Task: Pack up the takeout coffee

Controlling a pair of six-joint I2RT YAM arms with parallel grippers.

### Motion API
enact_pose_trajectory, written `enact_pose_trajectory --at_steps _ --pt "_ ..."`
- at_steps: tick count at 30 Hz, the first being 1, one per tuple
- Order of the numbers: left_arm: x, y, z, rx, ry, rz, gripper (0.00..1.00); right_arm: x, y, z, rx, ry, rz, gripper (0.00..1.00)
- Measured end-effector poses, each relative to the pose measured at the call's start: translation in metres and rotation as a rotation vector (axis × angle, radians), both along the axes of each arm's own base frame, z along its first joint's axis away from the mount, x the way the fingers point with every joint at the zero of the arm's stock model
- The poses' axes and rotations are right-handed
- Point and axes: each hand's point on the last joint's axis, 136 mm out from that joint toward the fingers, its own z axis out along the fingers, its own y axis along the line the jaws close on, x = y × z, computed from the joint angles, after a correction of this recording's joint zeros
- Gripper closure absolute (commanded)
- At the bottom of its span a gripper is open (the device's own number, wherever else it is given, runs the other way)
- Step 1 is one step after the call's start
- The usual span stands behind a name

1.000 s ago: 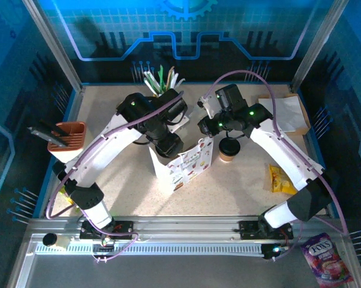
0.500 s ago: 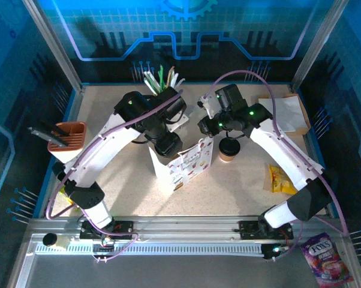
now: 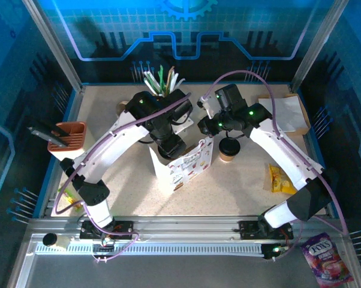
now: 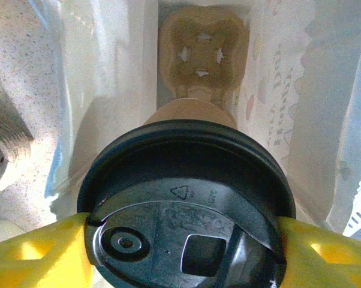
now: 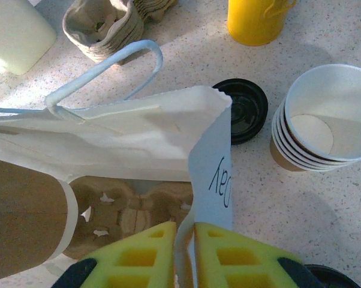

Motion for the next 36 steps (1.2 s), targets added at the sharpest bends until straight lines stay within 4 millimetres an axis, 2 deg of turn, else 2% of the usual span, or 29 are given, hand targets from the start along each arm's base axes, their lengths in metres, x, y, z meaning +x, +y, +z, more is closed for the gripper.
enact_pose_trajectory --at_steps 11,22,36 --pt "-0.001 0.001 -0.023 0.048 0.066 -0.001 0.44 0.001 0.001 0.001 0.004 -0.006 0.000 0.83" --pt "0.003 0.003 -0.033 0.061 0.091 -0.002 0.45 0.001 0.001 0.001 0.006 -0.005 0.002 0.83" --pt "0.005 0.005 -0.054 0.104 0.130 -0.021 0.45 0.001 0.001 0.000 0.006 -0.003 0.002 0.83"
